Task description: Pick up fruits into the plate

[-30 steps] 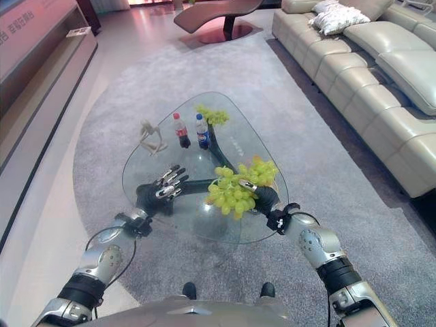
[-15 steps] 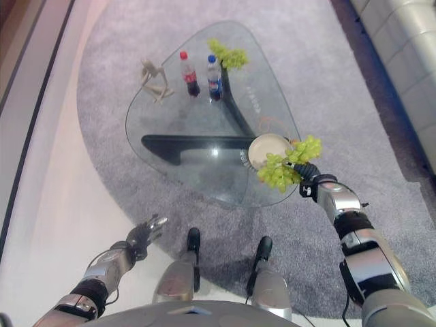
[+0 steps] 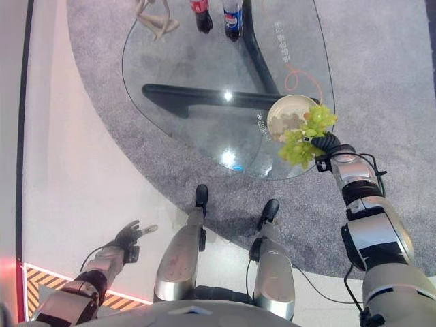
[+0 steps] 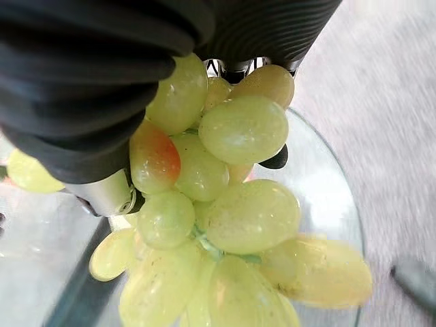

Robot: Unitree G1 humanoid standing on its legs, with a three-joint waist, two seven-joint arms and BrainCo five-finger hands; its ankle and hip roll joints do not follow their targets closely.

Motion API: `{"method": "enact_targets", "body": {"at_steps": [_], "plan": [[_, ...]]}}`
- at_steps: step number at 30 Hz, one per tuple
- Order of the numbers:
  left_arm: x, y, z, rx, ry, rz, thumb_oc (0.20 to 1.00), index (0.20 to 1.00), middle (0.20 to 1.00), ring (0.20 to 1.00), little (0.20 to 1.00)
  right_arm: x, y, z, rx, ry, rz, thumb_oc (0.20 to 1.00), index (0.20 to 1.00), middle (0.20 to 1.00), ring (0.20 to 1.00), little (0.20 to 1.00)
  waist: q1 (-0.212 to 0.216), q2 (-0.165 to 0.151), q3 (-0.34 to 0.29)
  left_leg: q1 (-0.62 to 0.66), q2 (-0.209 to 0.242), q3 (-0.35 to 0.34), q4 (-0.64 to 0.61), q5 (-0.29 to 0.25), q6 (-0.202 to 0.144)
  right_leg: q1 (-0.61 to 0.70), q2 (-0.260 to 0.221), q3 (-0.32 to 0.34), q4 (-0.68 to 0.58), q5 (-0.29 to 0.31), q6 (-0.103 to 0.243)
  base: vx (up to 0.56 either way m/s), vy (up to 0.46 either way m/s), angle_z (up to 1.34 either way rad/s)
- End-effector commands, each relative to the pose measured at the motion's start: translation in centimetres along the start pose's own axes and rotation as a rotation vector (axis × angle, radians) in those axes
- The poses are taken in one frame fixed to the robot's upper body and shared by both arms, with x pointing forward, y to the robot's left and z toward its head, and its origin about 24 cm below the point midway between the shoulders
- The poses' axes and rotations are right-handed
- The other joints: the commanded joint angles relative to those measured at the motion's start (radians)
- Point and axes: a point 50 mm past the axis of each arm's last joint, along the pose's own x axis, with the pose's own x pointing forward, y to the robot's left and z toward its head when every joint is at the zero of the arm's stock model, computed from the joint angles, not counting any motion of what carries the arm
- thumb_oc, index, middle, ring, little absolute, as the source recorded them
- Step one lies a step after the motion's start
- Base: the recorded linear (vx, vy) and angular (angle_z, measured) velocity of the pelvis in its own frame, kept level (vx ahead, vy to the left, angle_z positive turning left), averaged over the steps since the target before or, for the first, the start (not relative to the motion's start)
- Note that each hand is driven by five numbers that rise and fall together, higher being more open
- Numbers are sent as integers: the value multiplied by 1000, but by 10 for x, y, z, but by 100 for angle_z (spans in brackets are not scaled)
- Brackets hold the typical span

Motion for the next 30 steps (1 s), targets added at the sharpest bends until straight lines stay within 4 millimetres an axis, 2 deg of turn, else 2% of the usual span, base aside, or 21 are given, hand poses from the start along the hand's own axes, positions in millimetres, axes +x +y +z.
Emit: {"method": "enact_targets", "body": {"at_steps": [1,5,10,11,16,19,20,21,22,26,30], "plan": [[-3,16,-6,89,-4,76,1000,1000,1000,1000,1000,-4,-45,41,-152,-130,-203,200,200,200,200,200,9,-12,-9,-120,-104,-13,133,-145,50,-119,5,6,256,-192,-22,0,0,0],[-5,13,-3,118,-37,88,1000,1000,1000,1000,1000,-10,-73,64,-254,-156,-392,200,200,200,200,200,24,13,-9,-242,-132,-22,195,-144,60,-247,-9,-10,326,-202,-25,3,6,1],[-8,13,-7,141,-41,93,1000,1000,1000,1000,1000,-15,-90,78,-344,-169,-493,200,200,200,200,200,37,42,-9,-342,-157,-27,265,-150,75,-359,-29,-6,419,-222,-32,39,38,12],[-10,11,-14,143,-31,85,1000,1000,1000,1000,1000,-15,-89,76,-363,-155,-492,200,200,200,200,200,38,47,-9,-335,-161,-26,285,-186,72,-362,-36,9,454,-262,-25,92,32,11],[-11,10,-12,152,-53,86,1000,1000,1000,1000,1000,-14,-92,74,-450,-134,-494,200,200,200,200,200,49,64,-9,-390,-166,-28,332,-200,80,-420,-51,10,511,-280,-32,45,7,10],[-11,12,-6,159,-70,94,1000,1000,1000,1000,1000,-13,-92,63,-445,-47,-460,200,200,200,200,200,52,68,-9,-417,-165,-26,356,-209,84,-449,-59,13,536,-285,-34,32,-19,8],[-11,12,-5,154,-71,93,1000,1000,1000,1000,1000,-12,-92,56,-440,3,-453,918,918,918,918,918,52,71,-9,-423,-165,-26,361,-210,86,-456,-59,15,543,-287,-35,25,-6,7],[-11,12,-5,154,-71,93,1000,1000,1000,1000,1000,-12,-92,56,-440,3,-453,918,918,918,918,918,52,71,-9,-423,-165,-25,361,-211,86,-457,-59,15,543,-287,-35,0,0,0],[-11,11,-3,146,-72,82,1000,1000,1000,1000,1000,-12,-96,39,-420,125,-435,1000,1000,1000,1000,1000,53,76,-9,-425,-163,-22,360,-211,86,-460,-58,19,539,-287,-35,0,0,0],[-12,5,-5,153,-72,50,1000,1000,1000,1000,1000,-18,-111,11,-364,292,-509,1000,1000,1000,1000,1000,56,94,-9,-425,-165,-15,360,-207,88,-460,-63,16,536,-283,-36,0,0,0],[-14,3,-9,155,-63,30,1000,1000,1000,1000,1000,-23,-121,7,-383,312,-594,1000,1000,1000,1000,1000,59,108,-9,-412,-167,-15,359,-209,89,-451,-65,15,540,-283,-35,0,0,0]]}}
